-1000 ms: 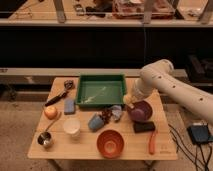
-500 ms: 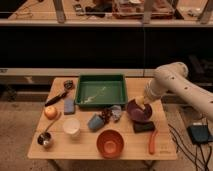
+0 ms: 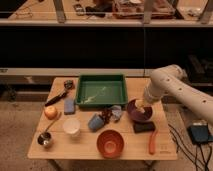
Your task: Place banana in purple bowl
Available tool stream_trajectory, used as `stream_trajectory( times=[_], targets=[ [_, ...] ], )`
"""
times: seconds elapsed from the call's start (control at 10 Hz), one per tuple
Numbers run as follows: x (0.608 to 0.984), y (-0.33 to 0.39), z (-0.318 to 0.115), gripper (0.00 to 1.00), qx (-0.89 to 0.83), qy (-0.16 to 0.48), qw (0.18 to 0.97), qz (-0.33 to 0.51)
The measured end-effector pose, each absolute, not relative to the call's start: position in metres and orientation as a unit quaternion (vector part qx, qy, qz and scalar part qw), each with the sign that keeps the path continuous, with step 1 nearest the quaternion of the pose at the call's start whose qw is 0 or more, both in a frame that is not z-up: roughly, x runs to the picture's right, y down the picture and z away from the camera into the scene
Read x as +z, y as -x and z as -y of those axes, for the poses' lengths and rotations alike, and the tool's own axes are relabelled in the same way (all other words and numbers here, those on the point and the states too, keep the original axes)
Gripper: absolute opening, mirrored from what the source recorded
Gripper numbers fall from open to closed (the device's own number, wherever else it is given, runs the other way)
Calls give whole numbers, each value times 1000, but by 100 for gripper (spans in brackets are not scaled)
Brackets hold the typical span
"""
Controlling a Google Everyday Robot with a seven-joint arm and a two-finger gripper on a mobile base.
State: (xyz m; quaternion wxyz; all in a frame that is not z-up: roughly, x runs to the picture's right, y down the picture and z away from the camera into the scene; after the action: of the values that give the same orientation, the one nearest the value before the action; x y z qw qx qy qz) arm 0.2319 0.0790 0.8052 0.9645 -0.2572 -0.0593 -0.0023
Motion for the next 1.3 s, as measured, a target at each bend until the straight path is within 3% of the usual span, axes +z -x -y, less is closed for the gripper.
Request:
stream_trajectory(
  times=[0.2,0.3,1.3],
  targets=[
    [808,-231,-82,76,-2,260,964,59],
    [807,-230,-82,80,-2,260,964,61],
    [794,-227,-73,80,-15,245,965,96]
  ],
)
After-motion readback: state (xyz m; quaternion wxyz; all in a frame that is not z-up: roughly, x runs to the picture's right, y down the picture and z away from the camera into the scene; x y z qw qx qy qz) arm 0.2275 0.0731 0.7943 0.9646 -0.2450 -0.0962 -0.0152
